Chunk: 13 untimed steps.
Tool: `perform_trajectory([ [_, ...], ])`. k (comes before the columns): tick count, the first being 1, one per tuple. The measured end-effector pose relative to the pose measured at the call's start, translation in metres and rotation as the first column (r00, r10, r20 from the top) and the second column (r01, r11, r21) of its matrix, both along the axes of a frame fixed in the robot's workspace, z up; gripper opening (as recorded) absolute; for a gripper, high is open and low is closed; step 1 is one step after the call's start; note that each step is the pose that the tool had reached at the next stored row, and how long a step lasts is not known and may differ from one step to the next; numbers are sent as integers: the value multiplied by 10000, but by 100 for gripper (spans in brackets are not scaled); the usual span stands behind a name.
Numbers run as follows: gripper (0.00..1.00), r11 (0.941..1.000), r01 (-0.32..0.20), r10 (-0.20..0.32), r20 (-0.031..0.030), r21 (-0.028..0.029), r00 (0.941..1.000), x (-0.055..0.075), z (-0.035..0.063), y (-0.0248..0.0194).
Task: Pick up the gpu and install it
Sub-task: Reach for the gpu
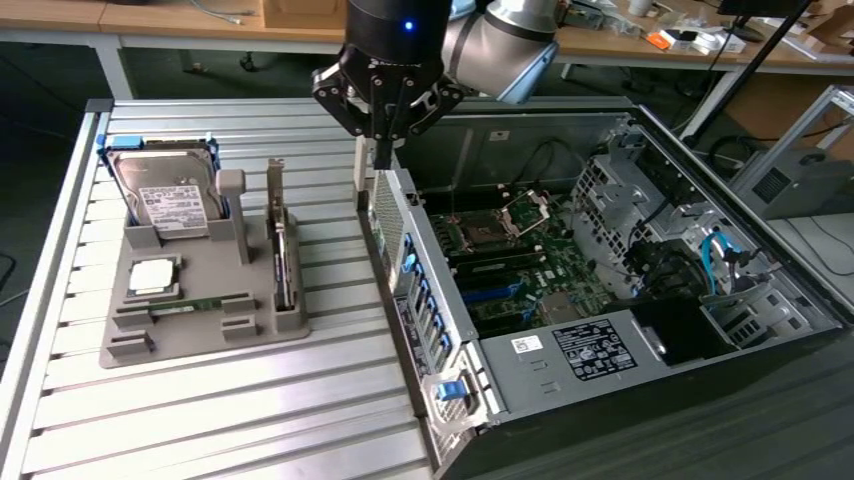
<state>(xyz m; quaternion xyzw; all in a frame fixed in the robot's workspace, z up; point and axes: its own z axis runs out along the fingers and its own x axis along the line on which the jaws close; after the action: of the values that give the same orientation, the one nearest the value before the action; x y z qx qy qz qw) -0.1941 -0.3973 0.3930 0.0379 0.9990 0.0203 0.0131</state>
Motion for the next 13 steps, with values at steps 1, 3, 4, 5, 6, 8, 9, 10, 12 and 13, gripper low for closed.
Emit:
perform_trajectory([
  [1, 11, 10000, 0, 0, 0, 0, 10000, -1, 0, 0],
  [3, 11, 10000, 0, 0, 1, 0, 10000, -10, 0, -1],
  [4, 11, 10000, -1, 1, 1, 0, 10000, -14, 0, -1],
  [5, 11, 10000, -1, 1, 0, 0, 10000, -17, 0, 0],
  [6, 11, 10000, -1, 1, 0, 0, 10000, -23, 0, -1],
  [8, 11, 10000, -1, 1, 0, 0, 10000, -33, 0, -1],
  [9, 11, 10000, -2, 2, 0, 0, 10000, -35, 0, 0],
  [10, 11, 10000, -1, 1, 0, 0, 10000, -39, 0, -1],
  [12, 11, 10000, -1, 1, 0, 0, 10000, -43, 0, -1],
  [13, 11, 10000, -1, 1, 0, 0, 10000, -45, 0, -1],
])
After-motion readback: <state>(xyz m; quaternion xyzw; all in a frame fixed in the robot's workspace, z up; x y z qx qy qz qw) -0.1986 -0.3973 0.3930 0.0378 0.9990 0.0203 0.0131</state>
